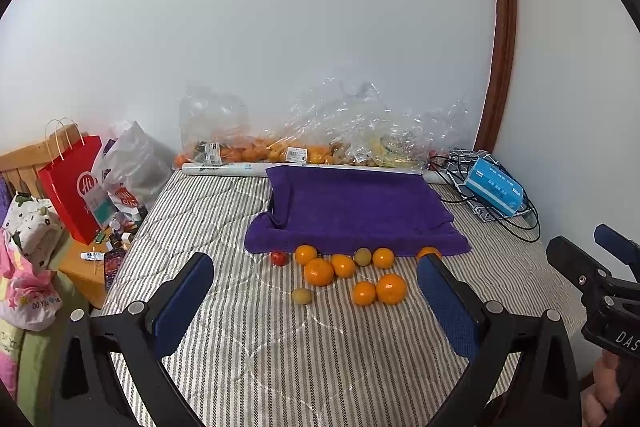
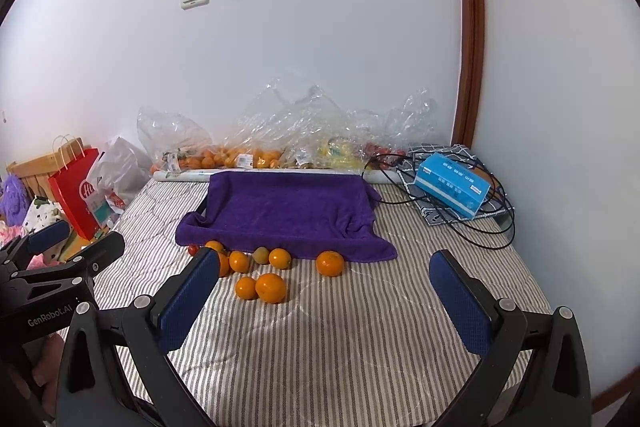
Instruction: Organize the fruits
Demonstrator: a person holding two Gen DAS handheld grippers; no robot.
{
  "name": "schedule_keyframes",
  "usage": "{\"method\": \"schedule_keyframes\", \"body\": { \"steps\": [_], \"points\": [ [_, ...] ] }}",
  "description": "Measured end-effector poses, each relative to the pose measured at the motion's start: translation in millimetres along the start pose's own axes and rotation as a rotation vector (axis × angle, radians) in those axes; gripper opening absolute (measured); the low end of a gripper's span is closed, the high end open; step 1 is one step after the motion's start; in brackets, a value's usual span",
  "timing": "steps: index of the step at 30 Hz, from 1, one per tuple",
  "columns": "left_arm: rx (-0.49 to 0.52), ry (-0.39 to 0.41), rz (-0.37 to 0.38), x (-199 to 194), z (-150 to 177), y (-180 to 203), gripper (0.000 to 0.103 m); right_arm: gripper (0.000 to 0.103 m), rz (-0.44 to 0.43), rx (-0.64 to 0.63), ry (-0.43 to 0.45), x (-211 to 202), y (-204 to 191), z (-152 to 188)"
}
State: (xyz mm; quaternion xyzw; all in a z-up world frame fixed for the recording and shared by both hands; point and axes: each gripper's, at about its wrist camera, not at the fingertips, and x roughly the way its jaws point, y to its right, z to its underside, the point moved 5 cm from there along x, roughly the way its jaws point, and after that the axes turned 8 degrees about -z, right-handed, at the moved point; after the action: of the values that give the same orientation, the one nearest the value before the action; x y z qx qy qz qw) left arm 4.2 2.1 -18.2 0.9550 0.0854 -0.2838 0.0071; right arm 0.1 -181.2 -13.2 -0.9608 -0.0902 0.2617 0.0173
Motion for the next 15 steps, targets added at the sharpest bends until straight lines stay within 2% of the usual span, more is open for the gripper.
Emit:
{"method": "schedule_keyframes", "body": {
  "steps": [15],
  "points": [
    [0.010, 0.004, -0.001, -4.6, 2.2, -0.9, 0.102, 0.103, -0.002, -0.001, 0.002, -2.2, -1.6, 4.6]
  ]
}}
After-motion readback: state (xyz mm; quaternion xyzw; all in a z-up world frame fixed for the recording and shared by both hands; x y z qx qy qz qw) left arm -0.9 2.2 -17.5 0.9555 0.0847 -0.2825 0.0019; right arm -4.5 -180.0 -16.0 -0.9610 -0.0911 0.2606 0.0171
